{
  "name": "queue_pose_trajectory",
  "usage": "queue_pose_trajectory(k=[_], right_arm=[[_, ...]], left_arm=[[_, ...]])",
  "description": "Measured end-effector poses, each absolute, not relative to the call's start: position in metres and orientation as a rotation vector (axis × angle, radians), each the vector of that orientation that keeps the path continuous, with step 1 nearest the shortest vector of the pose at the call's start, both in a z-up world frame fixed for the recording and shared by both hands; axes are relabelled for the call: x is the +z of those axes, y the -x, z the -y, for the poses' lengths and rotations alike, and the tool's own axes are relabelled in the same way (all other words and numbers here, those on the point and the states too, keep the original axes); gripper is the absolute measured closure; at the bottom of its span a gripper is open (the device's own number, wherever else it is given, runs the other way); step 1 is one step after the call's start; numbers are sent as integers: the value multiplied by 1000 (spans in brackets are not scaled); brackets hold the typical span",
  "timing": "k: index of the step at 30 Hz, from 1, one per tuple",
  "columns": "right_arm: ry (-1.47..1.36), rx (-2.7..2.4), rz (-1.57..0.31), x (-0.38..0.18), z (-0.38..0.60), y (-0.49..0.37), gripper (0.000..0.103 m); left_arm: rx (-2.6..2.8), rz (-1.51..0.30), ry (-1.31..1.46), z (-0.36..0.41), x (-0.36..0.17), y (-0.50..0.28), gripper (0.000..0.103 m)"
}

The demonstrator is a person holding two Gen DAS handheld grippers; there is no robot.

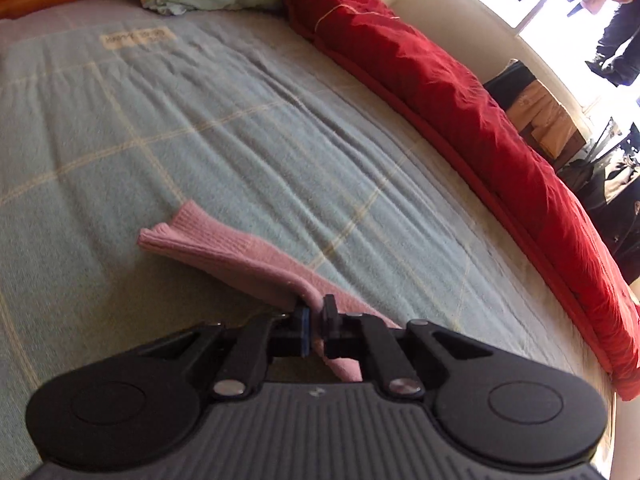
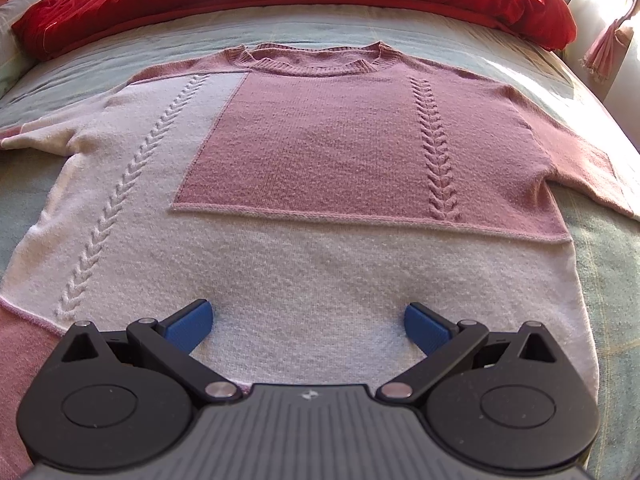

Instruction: Fold clothes

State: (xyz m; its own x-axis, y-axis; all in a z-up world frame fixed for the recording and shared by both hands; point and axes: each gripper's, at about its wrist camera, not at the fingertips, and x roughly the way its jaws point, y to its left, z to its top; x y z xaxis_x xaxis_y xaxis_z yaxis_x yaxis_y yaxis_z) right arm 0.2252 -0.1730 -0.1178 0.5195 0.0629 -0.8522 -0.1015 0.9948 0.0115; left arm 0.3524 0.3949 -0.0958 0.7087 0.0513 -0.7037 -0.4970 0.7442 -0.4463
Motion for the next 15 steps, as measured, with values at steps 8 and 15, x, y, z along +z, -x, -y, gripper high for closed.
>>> queue_pose_trajectory(k=[8,15], right_arm=[[52,102,-1019,-119,172,-227,0],[54,108,-1026,-118,173,-228,0]], left_arm=[[342,-851,702,-398,-128,-326,90],[381,-845,588,-419,-93,-308,80]])
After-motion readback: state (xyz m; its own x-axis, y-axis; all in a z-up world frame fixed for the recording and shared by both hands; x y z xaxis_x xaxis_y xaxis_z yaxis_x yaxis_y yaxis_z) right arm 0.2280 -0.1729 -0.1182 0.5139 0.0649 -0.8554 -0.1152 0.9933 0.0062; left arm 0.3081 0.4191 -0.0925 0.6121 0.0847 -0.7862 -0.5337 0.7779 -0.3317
